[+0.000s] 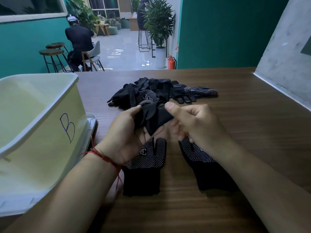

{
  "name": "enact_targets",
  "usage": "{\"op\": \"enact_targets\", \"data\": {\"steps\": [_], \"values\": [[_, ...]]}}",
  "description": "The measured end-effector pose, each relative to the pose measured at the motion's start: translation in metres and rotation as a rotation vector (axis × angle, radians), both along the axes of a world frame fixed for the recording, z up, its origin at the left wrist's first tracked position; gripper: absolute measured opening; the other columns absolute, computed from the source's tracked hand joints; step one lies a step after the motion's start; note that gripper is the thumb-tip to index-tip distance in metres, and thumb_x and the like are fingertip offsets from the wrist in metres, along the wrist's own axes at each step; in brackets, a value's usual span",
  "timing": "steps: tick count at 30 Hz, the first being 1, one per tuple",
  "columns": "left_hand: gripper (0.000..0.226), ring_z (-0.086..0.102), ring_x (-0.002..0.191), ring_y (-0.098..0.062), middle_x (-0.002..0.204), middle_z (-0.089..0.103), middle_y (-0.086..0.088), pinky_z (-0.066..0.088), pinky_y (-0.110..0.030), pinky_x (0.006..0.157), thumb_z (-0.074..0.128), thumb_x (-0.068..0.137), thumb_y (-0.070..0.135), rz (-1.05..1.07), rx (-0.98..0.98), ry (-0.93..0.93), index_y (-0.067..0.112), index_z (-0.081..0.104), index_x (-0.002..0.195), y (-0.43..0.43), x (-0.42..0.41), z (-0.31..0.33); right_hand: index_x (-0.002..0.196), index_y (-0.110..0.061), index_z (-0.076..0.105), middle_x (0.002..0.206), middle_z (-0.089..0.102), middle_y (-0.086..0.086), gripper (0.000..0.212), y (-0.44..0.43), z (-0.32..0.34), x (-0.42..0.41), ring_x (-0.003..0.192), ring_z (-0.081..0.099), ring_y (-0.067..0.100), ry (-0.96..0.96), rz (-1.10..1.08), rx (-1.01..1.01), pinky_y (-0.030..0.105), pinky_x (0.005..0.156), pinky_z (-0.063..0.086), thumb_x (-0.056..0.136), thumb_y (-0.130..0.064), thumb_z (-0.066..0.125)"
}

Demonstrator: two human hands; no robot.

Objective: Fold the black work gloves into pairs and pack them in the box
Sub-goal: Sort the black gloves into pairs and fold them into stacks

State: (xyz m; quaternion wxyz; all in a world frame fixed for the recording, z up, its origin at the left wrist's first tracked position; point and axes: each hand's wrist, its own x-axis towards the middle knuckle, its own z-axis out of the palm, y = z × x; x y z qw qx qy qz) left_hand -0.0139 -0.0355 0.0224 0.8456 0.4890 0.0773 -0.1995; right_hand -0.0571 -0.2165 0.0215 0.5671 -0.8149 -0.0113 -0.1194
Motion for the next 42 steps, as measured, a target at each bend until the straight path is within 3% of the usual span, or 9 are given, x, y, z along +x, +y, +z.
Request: {"op": "enact_targets", "data": {"steps": [3,7,11,16,21,25,29,34,42], "values": [[0.045,0.079,0.089,-0.027,0.112,0.077,-0.019,0.065,-0.035,0.073,0.043,0.11,0.032,-0.097,-0.054,0.049,-0.002,0.066,0.13,0.004,-0.003,0.005,0.078,-0.015,0.074,0.077,0.077,0.003,0.033,0.005,-0.005,0.003,0.065,0.07,0.018,0.008,0.043,0.003,0.019,0.053,0.046,0.097,-0.043,0.074],[0.063,0.07,0.109,-0.024,0.122,0.071,-0.019,0.063,-0.032,0.08,0.045,0.102,0.039,-0.255,-0.084,0.004,-0.006,0.056,0.144,0.01,-0.004,0.011,0.086,-0.023,0.068,0.087,0.071,0.006,0.02,0.003,-0.004,0.006,0.072,0.065,0.013,0.024,0.067,0.362,0.031,0.06,0.05,0.105,-0.031,0.067],[0.07,0.056,0.141,-0.029,0.142,0.066,-0.01,0.046,-0.042,0.111,0.044,0.099,0.055,-0.45,0.08,-0.071,0.008,0.058,0.149,0.01,-0.004,0.007,0.096,-0.017,0.062,0.095,0.071,0.01,0.016,0.003,0.003,0.005,0.079,0.07,0.016,0.081,0.18,0.626,0.027,0.064,0.054,0.107,-0.029,0.061],[0.071,0.062,0.122,-0.022,0.116,0.066,-0.005,0.037,-0.049,0.122,0.051,0.098,0.059,-0.565,0.055,-0.106,0.008,0.059,0.147,0.006,-0.005,0.003,0.124,-0.008,0.063,0.105,0.074,0.016,0.029,0.004,0.005,0.003,0.085,0.074,0.021,0.141,0.271,0.803,0.027,0.066,0.059,0.107,-0.03,0.058],[0.06,0.067,0.099,-0.02,0.123,0.068,-0.008,0.042,-0.046,0.117,0.05,0.103,0.044,-0.47,-0.035,-0.107,0.011,0.055,0.151,0.005,-0.004,0.004,0.123,-0.001,0.065,0.105,0.074,0.021,0.033,0.001,0.007,-0.001,0.08,0.075,0.024,0.218,0.369,0.782,0.026,0.065,0.06,0.104,-0.026,0.055],[0.056,0.072,0.113,-0.031,0.141,0.065,-0.021,0.056,-0.041,0.101,0.043,0.106,0.035,-0.344,-0.156,-0.069,0.001,0.057,0.148,0.016,0.0,0.012,0.119,0.001,0.069,0.104,0.075,0.02,0.036,0.002,0.005,-0.004,0.085,0.074,0.023,0.295,0.472,0.669,0.027,0.069,0.061,0.099,-0.026,0.058],[0.059,0.065,0.128,-0.043,0.141,0.064,-0.026,0.056,-0.059,0.099,0.044,0.105,0.041,-0.185,-0.231,-0.022,-0.001,0.058,0.145,0.027,0.006,0.015,0.11,-0.006,0.064,0.106,0.072,0.018,0.018,0.008,0.003,-0.009,0.085,0.075,0.025,0.378,0.522,0.545,0.028,0.067,0.06,0.101,-0.022,0.062],[0.066,0.065,0.127,-0.036,0.145,0.061,-0.023,0.055,-0.05,0.105,0.041,0.104,0.052,-0.125,-0.179,0.012,0.004,0.058,0.147,0.04,0.015,0.016,0.118,-0.002,0.07,0.121,0.078,0.009,0.033,0.015,0.0,-0.017,0.092,0.076,0.032,0.51,0.565,0.261,0.036,0.076,0.061,0.108,-0.032,0.059],[0.067,0.069,0.121,-0.037,0.141,0.064,-0.024,0.051,-0.049,0.098,0.036,0.105,0.052,-0.229,0.083,0.104,0.003,0.059,0.146,0.051,0.022,0.012,0.112,-0.008,0.065,0.112,0.079,0.016,0.02,0.021,-0.003,-0.018,0.078,0.073,0.026,0.549,0.378,0.271,0.03,0.064,0.061,0.105,-0.026,0.068]]}}
